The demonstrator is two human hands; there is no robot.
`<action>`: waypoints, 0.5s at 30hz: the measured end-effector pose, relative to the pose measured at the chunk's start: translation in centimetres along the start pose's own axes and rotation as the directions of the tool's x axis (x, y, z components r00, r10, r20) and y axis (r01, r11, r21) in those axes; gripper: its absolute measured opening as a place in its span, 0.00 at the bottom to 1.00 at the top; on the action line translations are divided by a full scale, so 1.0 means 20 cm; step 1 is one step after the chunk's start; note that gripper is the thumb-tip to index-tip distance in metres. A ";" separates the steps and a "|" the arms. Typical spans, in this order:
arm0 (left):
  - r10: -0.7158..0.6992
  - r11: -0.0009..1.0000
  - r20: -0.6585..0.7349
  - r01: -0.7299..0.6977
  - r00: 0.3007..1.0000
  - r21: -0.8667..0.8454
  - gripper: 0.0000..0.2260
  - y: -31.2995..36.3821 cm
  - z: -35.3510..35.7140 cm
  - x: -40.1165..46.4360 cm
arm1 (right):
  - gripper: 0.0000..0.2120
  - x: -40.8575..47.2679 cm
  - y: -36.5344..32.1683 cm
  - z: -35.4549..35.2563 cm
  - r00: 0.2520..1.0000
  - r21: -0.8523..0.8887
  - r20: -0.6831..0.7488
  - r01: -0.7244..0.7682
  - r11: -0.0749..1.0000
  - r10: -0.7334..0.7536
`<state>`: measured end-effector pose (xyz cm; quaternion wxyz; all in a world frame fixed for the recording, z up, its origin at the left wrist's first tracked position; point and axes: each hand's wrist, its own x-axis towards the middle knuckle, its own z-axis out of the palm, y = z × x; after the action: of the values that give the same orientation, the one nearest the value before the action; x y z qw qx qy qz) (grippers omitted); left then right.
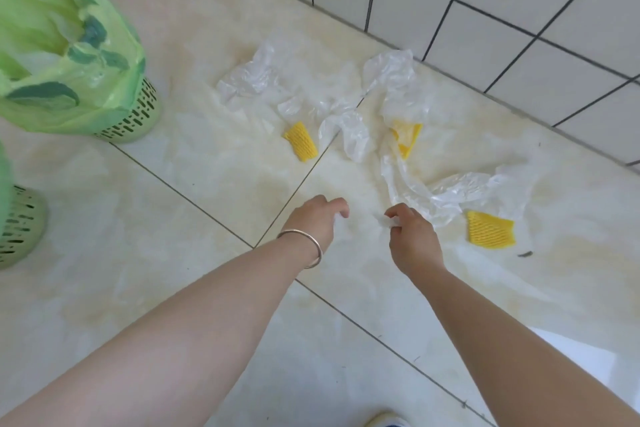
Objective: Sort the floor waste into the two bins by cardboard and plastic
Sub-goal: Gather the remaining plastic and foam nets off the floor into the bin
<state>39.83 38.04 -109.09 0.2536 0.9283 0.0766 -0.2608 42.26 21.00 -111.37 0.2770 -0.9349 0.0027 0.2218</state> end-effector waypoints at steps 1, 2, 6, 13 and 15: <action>-0.013 1.000 0.000 0.013 1.000 0.006 0.21 0.06 -0.01 0.02 | 0.15 0.00 0.02 -0.03 1.000 0.028 -0.023 -0.015 1.000 0.015; -0.024 1.000 0.002 0.024 1.000 0.012 0.19 0.11 -0.02 0.04 | 0.15 0.00 0.04 -0.05 0.999 0.047 -0.041 -0.016 0.999 0.018; -0.037 0.999 0.038 0.037 0.999 0.010 0.15 0.26 -0.03 0.13 | 0.10 0.03 0.18 -0.11 0.999 -0.001 -0.045 0.021 1.000 -0.021; 0.072 0.996 0.061 -0.074 0.996 0.046 0.16 0.37 0.04 0.35 | 0.12 0.14 0.37 -0.22 0.963 0.028 -0.200 -0.180 0.983 0.181; 0.054 0.999 0.050 -0.054 0.997 -0.002 0.16 0.41 0.08 0.42 | 0.14 0.17 0.44 -0.26 0.955 0.000 -0.183 -0.238 0.971 0.235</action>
<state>48.54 30.28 -111.07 0.2625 0.9232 0.0451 -0.2770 46.34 11.32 -113.51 0.2370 -0.9471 0.1373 0.1673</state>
